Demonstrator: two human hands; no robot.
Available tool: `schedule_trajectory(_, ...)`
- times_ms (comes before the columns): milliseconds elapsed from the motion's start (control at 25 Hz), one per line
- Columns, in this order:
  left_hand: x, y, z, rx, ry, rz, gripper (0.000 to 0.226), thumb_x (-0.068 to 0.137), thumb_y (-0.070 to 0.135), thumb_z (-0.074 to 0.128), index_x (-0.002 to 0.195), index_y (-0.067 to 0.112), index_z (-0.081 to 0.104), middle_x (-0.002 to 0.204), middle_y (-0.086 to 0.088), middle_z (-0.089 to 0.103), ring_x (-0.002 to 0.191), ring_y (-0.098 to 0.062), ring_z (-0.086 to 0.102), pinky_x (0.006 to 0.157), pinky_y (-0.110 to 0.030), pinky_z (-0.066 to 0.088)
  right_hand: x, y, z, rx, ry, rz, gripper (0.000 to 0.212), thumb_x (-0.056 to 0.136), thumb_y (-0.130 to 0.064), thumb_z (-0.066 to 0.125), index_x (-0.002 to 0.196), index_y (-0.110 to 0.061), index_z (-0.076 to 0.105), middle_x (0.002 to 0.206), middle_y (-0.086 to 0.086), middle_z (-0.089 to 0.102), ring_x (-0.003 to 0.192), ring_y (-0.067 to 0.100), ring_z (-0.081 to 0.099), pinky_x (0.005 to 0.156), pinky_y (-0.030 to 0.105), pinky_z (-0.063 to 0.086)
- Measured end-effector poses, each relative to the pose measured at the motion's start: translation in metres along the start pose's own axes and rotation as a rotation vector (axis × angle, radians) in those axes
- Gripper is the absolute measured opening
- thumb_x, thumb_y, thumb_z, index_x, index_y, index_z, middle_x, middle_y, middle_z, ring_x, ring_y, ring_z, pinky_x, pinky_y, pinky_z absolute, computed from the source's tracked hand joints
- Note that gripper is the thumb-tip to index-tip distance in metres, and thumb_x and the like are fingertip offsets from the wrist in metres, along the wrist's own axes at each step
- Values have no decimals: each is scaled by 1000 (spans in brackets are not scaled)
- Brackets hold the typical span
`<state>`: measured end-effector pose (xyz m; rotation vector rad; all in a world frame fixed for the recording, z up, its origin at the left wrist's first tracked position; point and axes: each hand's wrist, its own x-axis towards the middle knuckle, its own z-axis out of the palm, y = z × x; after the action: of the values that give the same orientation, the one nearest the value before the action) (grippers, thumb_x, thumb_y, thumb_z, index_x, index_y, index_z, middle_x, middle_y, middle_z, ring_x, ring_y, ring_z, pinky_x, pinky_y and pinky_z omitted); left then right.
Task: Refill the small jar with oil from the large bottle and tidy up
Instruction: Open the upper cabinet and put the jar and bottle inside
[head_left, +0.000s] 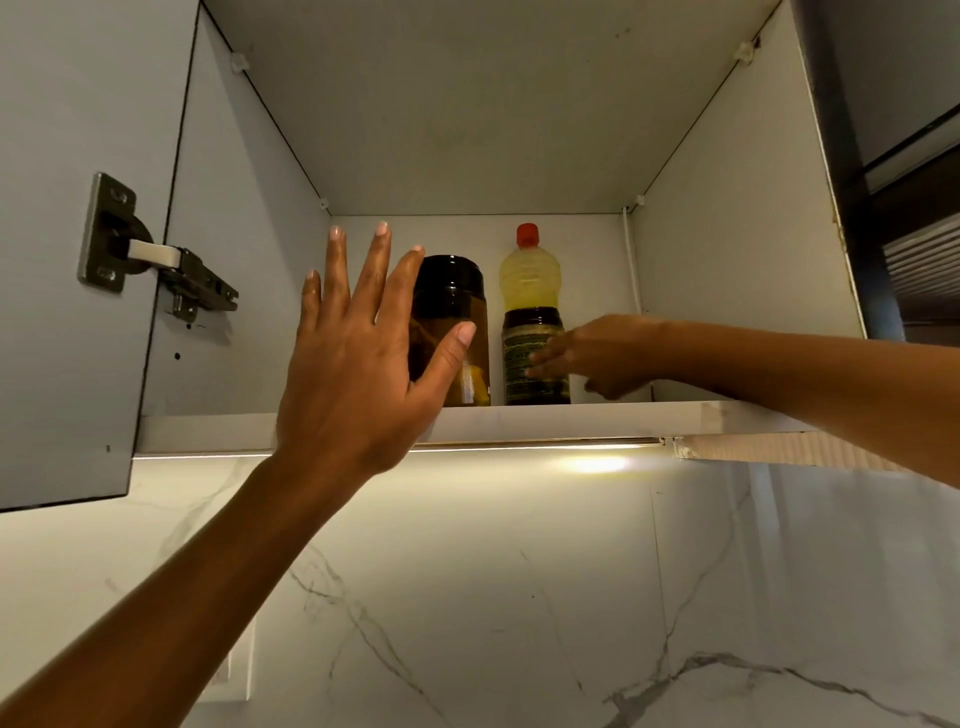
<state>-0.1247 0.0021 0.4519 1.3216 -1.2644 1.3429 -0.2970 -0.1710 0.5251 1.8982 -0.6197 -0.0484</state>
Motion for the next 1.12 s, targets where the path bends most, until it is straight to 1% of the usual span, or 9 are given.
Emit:
schedule_trajectory(80,-4,-6,-3,18,-10,17,79,82,70,10,146,25,17,156,-2,5,143,-24,-6,113,-41,-5,-14,0,-9,132,278,130,63,93,-19,50,147,-23,17,153,6,26,130,31,41,94,45,49)
schedule_trajectory(160,-7,-18,-8,48,-19,27,80,81,72,6,146,26,16,156,-2,4,143,-24,-8,113,-43,-6,-32,-7,-22,216,679,145,58,92,-17,49,145,-14,24,147,16,34,123,41,47,88,52,51)
schedule_trajectory(280,-11,-38,-18,86,-36,-5,83,80,74,2,146,26,16,156,-3,2,142,-23,-11,112,-43,-8,-55,-18,-31,-65,1024,-37,65,86,0,52,142,-7,21,146,21,28,133,40,30,102,54,34)
schedule_trajectory(400,-17,-50,-24,116,-66,-26,87,77,76,-3,146,26,15,156,-2,0,142,-24,-12,111,-42,-10,-64,-16,-40,-272,968,-169,87,75,7,50,147,-19,8,152,9,10,141,33,7,110,51,14)
schedule_trajectory(480,-20,-52,-25,133,-80,-24,87,76,77,-5,146,28,13,156,-1,0,142,-23,-13,111,-42,-12,-62,-17,-45,-330,892,-209,98,71,10,53,148,-25,1,154,4,5,142,29,-4,110,53,11)
schedule_trajectory(680,-21,-51,-25,134,-71,-16,84,78,76,-4,145,28,12,155,0,0,142,-22,-12,111,-43,-10,-47,-25,-60,-356,796,-279,121,49,-7,88,146,-24,18,153,9,22,138,36,21,104,54,31)
schedule_trajectory(920,-20,-51,-23,136,-51,-11,83,80,75,-2,145,27,16,155,1,1,142,-22,-11,112,-44,-9,-18,-31,-51,-266,700,-334,106,51,-4,87,141,-17,32,145,14,39,130,37,39,88,50,51)
schedule_trajectory(1000,-20,-52,-23,138,-48,-8,81,80,74,-2,145,28,14,155,1,1,142,-21,-11,112,-43,-9,-6,-31,-51,-251,559,-317,96,68,-2,77,146,-20,24,154,10,19,140,35,20,100,49,42)
schedule_trajectory(1120,-22,-53,-25,143,-39,-8,81,80,74,-2,145,28,14,155,0,3,142,-22,-10,112,-44,-7,14,-30,-47,-337,163,-279,93,84,-7,63,148,-24,-2,156,0,-17,142,26,-14,114,42,20)
